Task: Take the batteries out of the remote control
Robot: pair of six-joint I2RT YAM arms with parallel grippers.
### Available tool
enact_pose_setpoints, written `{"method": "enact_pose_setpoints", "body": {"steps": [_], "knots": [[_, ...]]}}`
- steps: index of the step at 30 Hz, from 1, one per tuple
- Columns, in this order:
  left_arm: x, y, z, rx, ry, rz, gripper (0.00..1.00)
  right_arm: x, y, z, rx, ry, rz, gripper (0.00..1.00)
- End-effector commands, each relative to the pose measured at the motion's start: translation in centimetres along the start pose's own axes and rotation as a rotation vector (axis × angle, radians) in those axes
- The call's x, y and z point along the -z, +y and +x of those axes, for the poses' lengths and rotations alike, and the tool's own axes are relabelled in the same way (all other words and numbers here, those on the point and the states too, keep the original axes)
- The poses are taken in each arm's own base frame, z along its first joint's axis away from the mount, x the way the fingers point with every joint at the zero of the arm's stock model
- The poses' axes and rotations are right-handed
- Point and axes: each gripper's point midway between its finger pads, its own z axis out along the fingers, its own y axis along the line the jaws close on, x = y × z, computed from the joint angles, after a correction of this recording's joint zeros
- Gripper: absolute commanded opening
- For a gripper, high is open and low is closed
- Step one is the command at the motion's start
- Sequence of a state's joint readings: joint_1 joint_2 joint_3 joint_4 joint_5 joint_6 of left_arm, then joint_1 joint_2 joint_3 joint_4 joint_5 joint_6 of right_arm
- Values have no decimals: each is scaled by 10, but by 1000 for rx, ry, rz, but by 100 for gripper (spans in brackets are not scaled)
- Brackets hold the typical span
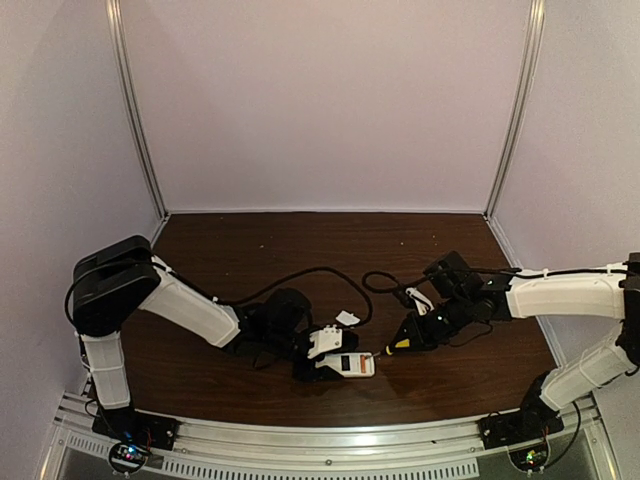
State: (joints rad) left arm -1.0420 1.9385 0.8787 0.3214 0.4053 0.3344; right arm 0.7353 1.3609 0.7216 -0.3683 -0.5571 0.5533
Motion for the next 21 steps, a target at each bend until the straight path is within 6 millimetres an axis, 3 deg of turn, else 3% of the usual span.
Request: {"method": "enact_pose_setpoints", "body": {"steps": [1,13,21], "knots": [[-9,-1,4,-34,6,10,43,-11,3,8,-1,26,-53,0],[-13,-5,9,-55,13,32,37,-25,0,19,62,-2,-138,0],[-14,-8,8,-56,10,55,34,-10,12,7,198,-122,-122,0]]}}
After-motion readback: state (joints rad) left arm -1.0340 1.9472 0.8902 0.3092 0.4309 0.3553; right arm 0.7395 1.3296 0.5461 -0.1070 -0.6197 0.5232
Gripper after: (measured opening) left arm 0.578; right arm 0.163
